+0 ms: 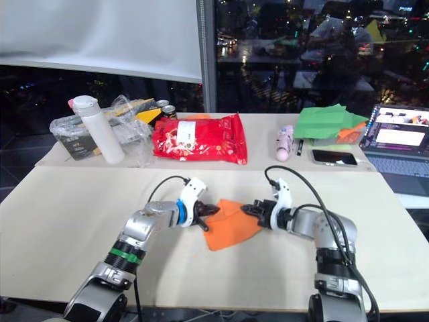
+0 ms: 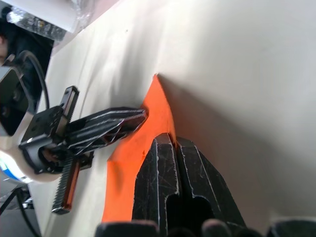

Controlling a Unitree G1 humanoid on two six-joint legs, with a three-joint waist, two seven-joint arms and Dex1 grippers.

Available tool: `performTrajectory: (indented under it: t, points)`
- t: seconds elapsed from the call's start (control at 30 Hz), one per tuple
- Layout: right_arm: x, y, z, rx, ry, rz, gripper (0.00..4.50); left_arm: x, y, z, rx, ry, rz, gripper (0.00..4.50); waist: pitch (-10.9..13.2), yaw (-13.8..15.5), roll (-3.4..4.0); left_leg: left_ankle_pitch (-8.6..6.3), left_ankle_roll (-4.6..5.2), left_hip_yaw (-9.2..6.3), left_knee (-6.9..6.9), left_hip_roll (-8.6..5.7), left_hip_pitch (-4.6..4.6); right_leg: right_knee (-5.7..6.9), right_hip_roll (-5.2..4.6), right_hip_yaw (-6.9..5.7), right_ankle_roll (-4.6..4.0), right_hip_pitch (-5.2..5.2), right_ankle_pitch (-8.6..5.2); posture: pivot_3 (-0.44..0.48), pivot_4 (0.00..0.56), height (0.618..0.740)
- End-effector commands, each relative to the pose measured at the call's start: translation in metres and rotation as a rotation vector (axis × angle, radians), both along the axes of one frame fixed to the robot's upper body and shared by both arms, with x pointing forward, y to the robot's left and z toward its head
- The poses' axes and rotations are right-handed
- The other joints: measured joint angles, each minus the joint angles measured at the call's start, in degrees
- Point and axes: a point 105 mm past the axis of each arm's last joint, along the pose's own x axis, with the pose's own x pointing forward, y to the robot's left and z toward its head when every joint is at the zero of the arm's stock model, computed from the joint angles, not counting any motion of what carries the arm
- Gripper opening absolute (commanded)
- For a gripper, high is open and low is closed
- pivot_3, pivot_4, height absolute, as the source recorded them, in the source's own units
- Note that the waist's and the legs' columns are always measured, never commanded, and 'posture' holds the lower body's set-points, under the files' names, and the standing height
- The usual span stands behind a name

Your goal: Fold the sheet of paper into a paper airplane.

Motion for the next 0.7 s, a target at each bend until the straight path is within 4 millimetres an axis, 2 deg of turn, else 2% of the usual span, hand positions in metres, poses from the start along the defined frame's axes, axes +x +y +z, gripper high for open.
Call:
performTrajectory:
  t: [0.03,0.23,0.7]
  points:
    - [-0.001,0.004,0.027,-0.005,-0.108,0.025,0.03,-0.003,-0.005,-0.003,0.014,0.002,-0.014,0.00,0.02,-0.05,0.03,0.00,0.00,0.00,0.00,0.00,-0.01,0.00,0.00,0.00,0.00,-0.01,0.00,0.000,0.150,0.719]
    - [-0.014,0.027,0.031,-0.020,-0.143,0.105,0.03,-0.003,-0.007,-0.007,0.017,0.006,-0.019,0.00,0.02,-0.09,0.04,0.00,0.00,-0.01,-0.01,0.00,0.00,0.01,0.00,0.00,0.00,-0.01,0.00,0.000,0.150,0.719]
    - [-0.025,0.040,0.025,-0.038,-0.126,0.161,0.03,-0.003,-0.007,-0.009,0.023,0.007,-0.022,0.00,0.02,-0.02,0.04,0.00,0.00,-0.01,-0.01,0.00,-0.01,-0.01,0.00,0.00,0.00,-0.02,0.00,0.000,0.150,0.719]
